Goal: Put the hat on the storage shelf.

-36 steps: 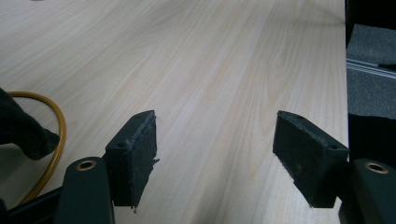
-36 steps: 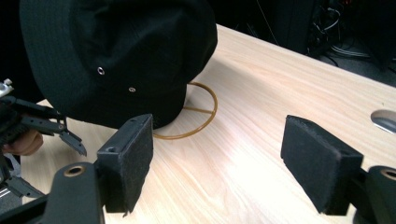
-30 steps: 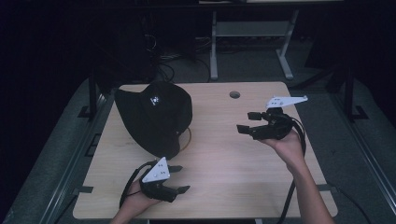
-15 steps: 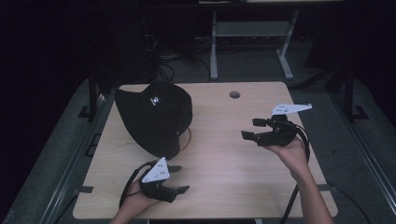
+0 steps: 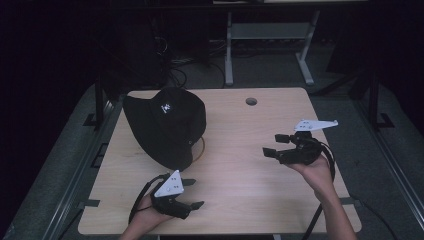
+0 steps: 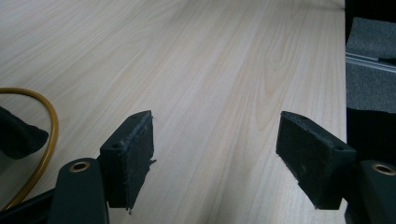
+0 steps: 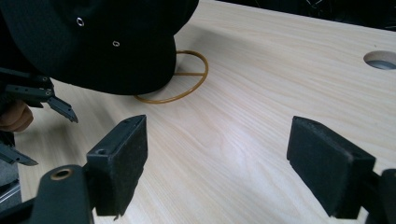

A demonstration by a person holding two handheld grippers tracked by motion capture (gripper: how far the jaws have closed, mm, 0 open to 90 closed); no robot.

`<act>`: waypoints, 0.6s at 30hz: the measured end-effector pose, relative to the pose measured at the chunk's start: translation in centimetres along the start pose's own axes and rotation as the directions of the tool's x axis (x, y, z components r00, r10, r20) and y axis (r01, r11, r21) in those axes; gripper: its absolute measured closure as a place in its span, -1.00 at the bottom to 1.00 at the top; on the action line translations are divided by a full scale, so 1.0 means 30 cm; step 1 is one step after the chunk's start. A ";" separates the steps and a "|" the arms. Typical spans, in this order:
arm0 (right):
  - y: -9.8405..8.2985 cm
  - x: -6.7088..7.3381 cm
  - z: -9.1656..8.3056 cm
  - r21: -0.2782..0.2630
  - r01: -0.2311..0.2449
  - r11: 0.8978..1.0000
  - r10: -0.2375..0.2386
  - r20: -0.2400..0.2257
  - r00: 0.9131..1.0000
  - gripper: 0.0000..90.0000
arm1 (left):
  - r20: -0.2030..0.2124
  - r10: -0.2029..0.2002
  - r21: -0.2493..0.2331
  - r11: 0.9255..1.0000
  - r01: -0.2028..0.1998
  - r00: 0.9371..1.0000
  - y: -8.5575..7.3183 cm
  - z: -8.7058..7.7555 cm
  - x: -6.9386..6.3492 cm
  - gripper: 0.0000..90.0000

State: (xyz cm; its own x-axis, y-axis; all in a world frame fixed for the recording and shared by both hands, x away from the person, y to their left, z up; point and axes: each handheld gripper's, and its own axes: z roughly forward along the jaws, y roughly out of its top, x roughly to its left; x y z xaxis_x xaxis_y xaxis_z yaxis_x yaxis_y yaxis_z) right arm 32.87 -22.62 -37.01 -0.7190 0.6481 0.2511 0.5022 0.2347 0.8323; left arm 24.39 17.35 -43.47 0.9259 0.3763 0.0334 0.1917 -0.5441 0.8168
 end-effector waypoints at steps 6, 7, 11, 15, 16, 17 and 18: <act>-0.034 -0.004 -0.016 -0.005 -0.010 1.000 0.010 0.009 1.000 -0.57 | 0.004 0.001 0.006 1.000 -0.001 1.000 0.001 0.009 -0.009 -0.44; -0.040 -0.004 -0.018 -0.005 -0.015 1.000 0.015 0.011 1.000 -0.57 | 0.005 0.002 0.008 1.000 -0.002 1.000 0.002 0.010 -0.010 -0.45; -0.062 -0.005 -0.024 -0.007 -0.021 1.000 0.021 0.012 1.000 -0.58 | 0.006 0.010 0.015 1.000 -0.011 1.000 0.003 0.014 -0.014 -0.47; -0.089 -0.005 -0.027 -0.004 -0.028 1.000 0.028 0.014 0.999 -0.58 | 0.007 0.016 0.020 1.000 -0.016 1.000 0.004 0.018 -0.018 -0.49; -0.096 -0.004 -0.028 -0.005 -0.032 0.999 0.032 0.014 0.999 -0.58 | 0.006 0.016 0.020 1.000 -0.016 1.000 0.004 0.018 -0.019 -0.49; -0.102 -0.004 -0.029 -0.003 -0.032 0.999 0.032 0.014 0.999 -0.59 | 0.006 0.014 0.020 1.000 -0.014 1.000 0.004 0.018 -0.018 -0.50; -0.108 -0.004 -0.030 -0.003 -0.033 0.999 0.033 0.015 0.999 -0.59 | 0.005 0.014 0.019 1.000 -0.014 1.000 0.004 0.018 -0.019 -0.50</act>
State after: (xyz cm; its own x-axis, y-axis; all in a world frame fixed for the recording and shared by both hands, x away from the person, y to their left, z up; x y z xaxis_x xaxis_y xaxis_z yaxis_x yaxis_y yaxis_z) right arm 30.90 -24.11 -39.31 -0.6951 0.6659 0.2709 0.5242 0.2115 0.8249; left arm 24.08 16.67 -43.69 0.9301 0.3648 0.0415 0.1852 -0.5635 0.8051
